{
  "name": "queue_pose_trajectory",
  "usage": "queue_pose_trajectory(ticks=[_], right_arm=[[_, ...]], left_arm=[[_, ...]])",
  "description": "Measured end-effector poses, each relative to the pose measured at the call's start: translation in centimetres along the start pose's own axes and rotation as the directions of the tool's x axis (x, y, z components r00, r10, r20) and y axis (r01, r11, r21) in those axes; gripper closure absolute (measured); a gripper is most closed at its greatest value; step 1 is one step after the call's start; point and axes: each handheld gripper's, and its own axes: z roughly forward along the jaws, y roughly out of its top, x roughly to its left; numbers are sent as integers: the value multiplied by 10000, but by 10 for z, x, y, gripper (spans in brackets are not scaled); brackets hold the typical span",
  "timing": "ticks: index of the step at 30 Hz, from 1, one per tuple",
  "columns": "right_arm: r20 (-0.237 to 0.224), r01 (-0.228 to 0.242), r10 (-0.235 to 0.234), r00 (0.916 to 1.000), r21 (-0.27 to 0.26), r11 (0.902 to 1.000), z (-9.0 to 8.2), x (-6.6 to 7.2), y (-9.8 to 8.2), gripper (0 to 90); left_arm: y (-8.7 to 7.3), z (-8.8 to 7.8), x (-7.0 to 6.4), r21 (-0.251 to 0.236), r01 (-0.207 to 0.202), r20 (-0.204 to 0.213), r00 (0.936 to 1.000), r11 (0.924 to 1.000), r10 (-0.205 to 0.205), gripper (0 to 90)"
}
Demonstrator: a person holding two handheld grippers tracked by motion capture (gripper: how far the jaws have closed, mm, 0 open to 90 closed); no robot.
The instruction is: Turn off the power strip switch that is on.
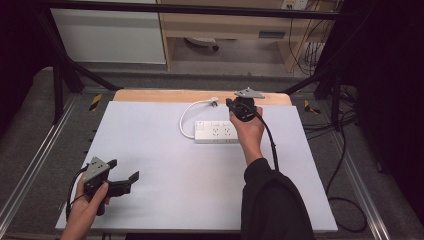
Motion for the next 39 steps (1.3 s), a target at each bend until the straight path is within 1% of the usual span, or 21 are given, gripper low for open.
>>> queue_pose_trajectory(ticks=[4, 5, 9, 13, 14, 20, 24, 25, 28, 31, 39], right_arm=[[66, -25, 25, 10000, 87, 10000, 3, -1, -2, 900], [92, 28, -29, 10000, 129, 9999, 4, -1, -3, 900], [170, 4, -9, 9999, 317, 9995, 8, -1, -5, 900], [136, -46, 41, 9999, 342, 9994, 13, 0, -6, 900], [147, -136, 131, 9998, 342, 9993, 14, 0, -6, 900], [266, -206, 192, 9995, 535, 9984, 21, -2, -11, 900], [321, -331, 310, 9990, 671, 9972, 27, -3, -16, 900], [336, -424, 401, 9986, 700, 9966, 29, -3, -17, 900], [364, -526, 501, 9981, 705, 9961, 32, -4, -19, 900], [354, -541, 517, 9980, 712, 9960, 34, -2, -21, 900], [295, -569, 542, 9981, 1001, 9934, 38, 3, -23, 900]], left_arm=[[0, 0, 1, 11, 8, -25, 10000, 10000, -8, 60], [0, 0, 1, 13, 15, -23, 10000, 10000, -15, 60], [0, 0, 1, 8, 27, -35, 10000, 10000, -27, 60], [-1, 1, 1, 18, 72, 1, 10000, 10000, -72, 60], [-1, 1, 1, 53, 70, 1, 10000, 10000, -70, 60], [0, 0, 1, 23, 22, -29, 10000, 10000, -22, 60], [-1, 1, 2, 39, 57, 0, 10000, 10000, -57, 60], [-1, 1, 2, 34, 63, -3, 10000, 10000, -63, 60], [-1, 0, 2, 16, 112, -12, 9999, 9999, -112, 60], [-1, 0, 2, 16, 129, -15, 9999, 9999, -129, 60], [0, 0, 2, 3, 95, 30, 10000, 10000, -95, 60]])
